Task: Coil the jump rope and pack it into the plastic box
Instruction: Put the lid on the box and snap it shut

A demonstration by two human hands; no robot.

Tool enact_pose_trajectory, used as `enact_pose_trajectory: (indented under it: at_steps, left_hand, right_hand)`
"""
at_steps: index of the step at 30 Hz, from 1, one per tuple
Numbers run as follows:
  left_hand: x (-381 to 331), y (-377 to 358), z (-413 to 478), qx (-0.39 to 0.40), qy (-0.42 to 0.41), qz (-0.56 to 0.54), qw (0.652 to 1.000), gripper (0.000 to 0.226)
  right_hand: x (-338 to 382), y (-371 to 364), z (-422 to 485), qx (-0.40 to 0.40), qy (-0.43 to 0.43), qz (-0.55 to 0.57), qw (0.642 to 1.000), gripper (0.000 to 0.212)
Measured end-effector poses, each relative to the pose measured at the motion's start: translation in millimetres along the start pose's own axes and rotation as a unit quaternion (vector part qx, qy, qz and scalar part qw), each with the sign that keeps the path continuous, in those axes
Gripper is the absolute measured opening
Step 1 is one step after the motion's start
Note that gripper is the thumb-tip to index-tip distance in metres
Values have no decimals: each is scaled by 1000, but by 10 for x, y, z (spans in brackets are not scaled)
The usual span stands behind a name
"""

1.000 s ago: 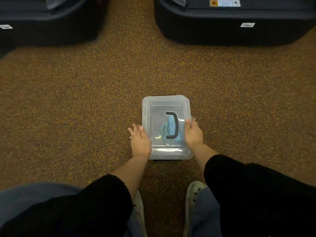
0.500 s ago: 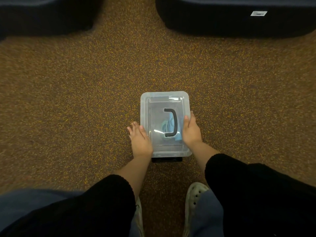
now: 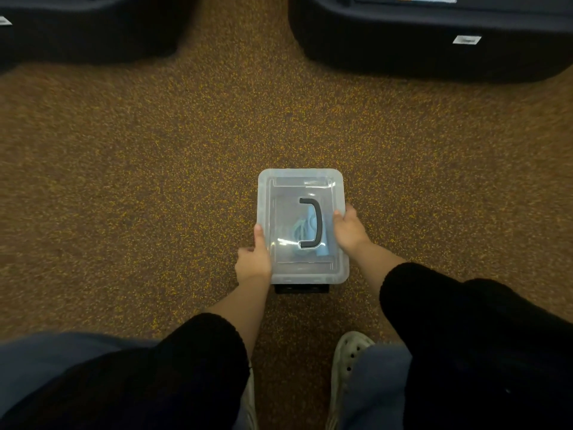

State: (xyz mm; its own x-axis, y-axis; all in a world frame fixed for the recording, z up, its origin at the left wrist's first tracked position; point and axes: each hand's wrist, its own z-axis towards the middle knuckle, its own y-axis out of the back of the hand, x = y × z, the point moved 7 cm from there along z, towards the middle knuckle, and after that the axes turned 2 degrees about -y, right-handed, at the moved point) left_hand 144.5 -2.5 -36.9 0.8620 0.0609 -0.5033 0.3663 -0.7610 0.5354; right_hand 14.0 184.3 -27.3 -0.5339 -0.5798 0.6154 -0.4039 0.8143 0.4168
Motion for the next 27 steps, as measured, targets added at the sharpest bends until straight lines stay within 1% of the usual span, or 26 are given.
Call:
enact_pose_trajectory:
  at_steps: [2, 4, 6, 7, 9, 11, 14, 16, 19, 22, 25, 27]
  left_hand:
    - [97, 5, -10, 16, 37, -15, 999, 91]
    - [181, -4, -46, 24, 88, -74, 993, 103]
    - [277, -53, -72, 40, 145, -141, 978, 114]
    - [308, -97, -109, 58, 174, -183, 966, 111]
    - [315, -189, -180, 92, 216, -272, 933, 98]
    - [370, -269, -193, 111, 254, -312, 909, 100]
    - [445, -367, -123, 140, 277, -328, 892, 105]
    - [469, -367, -108, 144, 287, -305, 897, 109]
    - [429, -308, -123, 156, 281, -261, 910, 104]
    - [398, -234, -89, 165, 266, -227, 922, 98]
    - [353, -177, -98, 169, 258, -208, 928, 98]
    - [355, -159, -79, 159, 248, -198, 935, 98]
  right_hand:
    - [108, 57, 55, -16, 15, -10, 1000, 60]
    - [252, 102, 111, -20, 38, -44, 998, 72]
    - [429, 99, 177, -15, 75, -98, 992, 72]
    - [515, 89, 226, -14, 93, -128, 987, 69]
    - [668, 59, 353, -14, 110, -187, 976, 66]
    - [790, 33, 496, -5, 110, -233, 966, 67]
    - [983, -12, 640, 15, 109, -291, 950, 74]
    - [1072, -21, 698, 28, 101, -318, 942, 79]
    - [1101, 22, 769, 38, 62, -323, 944, 90]
    - [1030, 74, 794, 65, 8, -263, 963, 101]
    - [882, 150, 743, 110, -41, -228, 967, 111]
    - [756, 238, 711, 126, -65, -176, 974, 110]
